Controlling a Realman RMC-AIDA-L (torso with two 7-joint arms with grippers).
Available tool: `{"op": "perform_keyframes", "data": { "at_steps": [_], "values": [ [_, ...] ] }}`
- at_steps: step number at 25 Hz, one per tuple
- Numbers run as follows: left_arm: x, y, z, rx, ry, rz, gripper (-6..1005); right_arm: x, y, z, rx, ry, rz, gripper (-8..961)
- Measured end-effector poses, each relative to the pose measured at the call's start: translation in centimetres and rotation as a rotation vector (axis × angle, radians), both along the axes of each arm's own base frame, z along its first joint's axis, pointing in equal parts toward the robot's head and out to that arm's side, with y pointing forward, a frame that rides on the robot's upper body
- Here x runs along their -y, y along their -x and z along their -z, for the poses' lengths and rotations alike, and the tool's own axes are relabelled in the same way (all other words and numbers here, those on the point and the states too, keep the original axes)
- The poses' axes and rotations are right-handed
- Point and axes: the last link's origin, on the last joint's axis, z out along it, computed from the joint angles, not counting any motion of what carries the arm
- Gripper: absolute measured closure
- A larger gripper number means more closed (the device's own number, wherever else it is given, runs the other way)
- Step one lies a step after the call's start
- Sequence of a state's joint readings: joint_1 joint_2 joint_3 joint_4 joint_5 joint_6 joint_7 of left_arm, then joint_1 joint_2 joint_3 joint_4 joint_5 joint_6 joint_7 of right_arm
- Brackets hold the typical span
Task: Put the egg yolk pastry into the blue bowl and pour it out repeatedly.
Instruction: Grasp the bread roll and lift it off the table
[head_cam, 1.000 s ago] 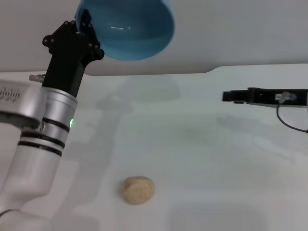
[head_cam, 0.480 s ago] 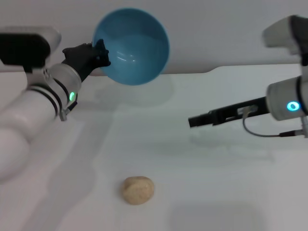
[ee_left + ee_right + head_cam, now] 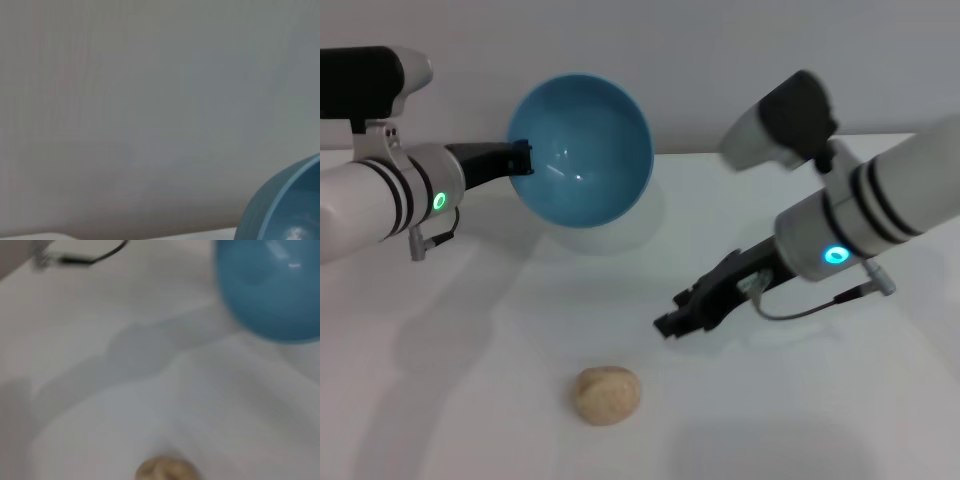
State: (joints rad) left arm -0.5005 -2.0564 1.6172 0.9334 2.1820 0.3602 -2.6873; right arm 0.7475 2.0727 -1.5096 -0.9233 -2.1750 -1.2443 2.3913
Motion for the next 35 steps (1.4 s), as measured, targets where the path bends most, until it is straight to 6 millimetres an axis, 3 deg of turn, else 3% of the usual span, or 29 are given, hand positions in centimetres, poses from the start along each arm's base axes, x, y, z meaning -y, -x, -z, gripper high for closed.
{"op": "perform_keyframes", "data": {
  "at_steps": [5,16,35],
  "values": [
    [0.2,0.4,0.0,0.000,0.001,-0.010,1000,1.2,1.1,2.3,0.061,0.062,-0.156,554],
    [0.3,0.2,0.2,-0.005,0.010,-0.001,1000,2.3,2.1,5.6,0.079,0.059,-0.290,340],
    [0.2,0.0,0.2,-0.004,0.011,0.002,1001,3.7,1.1,8.2,0.101,0.076,-0.292,340]
  ]
}}
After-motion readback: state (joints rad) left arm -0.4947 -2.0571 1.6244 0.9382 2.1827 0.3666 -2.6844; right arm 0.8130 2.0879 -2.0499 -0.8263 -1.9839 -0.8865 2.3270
